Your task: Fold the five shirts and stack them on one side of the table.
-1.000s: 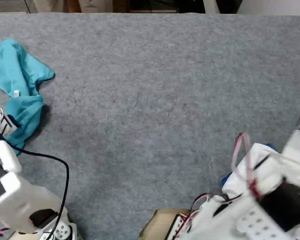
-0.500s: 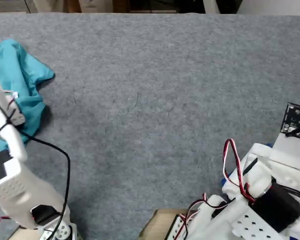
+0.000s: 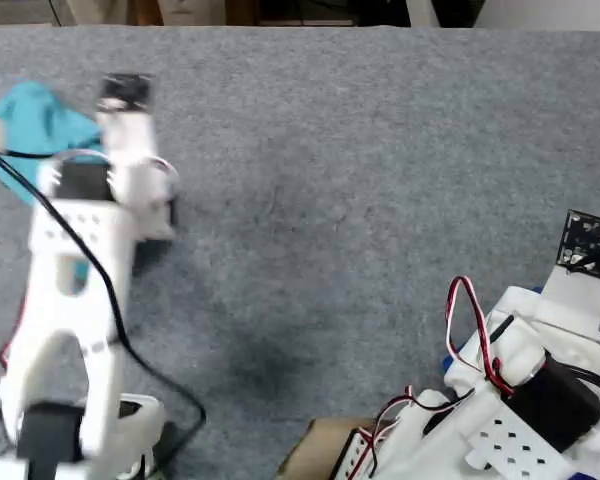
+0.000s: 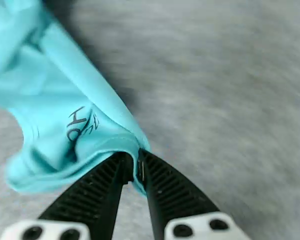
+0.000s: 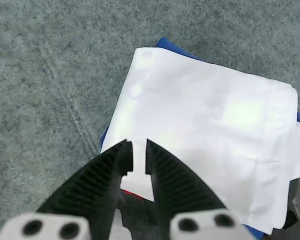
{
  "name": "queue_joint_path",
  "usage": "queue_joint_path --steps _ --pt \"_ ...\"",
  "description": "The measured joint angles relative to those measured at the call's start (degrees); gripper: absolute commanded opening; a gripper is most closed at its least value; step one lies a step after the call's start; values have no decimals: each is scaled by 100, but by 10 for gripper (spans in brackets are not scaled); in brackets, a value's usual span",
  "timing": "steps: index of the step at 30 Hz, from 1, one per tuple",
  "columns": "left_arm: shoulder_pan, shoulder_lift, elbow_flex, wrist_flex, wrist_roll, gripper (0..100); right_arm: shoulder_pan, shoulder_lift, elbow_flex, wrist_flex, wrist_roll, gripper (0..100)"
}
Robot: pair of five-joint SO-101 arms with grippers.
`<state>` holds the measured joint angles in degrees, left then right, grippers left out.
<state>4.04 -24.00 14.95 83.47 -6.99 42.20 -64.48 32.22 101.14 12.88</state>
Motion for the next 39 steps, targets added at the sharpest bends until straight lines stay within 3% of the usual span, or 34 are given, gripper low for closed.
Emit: queue_joint_path --steps 8,10,12,14,18,23,28,31,35,39 --pt "2488 -1749 923 9 149 21 0 0 0 -9 0 62" --pt "2910 -1978 923 9 62 108 0 0 0 -70 0 104" --pt "3068 -2075 923 44 26 263 -35 0 0 -97 0 196" --pt "3051 -2145 914 141 62 309 -158 0 0 -132 0 302" --pt "2189 -2189 695 237 176 296 -879 0 79 -211 0 400" --pt "114 -2189 475 237 193 293 -2462 334 149 -281 -273 323" --pt "-1600 -2198 1389 -193 -114 293 -4413 1591 149 -615 -1398 281" --pt "-1758 -2198 2708 -879 -422 293 -5477 2558 -79 -826 -1714 281" --pt "-1670 -2189 4457 -1873 -536 293 -6127 3868 -818 -923 -1802 281" --pt "-1635 -2189 4888 -2066 -536 293 -6690 5266 -1618 -1046 -1811 281"
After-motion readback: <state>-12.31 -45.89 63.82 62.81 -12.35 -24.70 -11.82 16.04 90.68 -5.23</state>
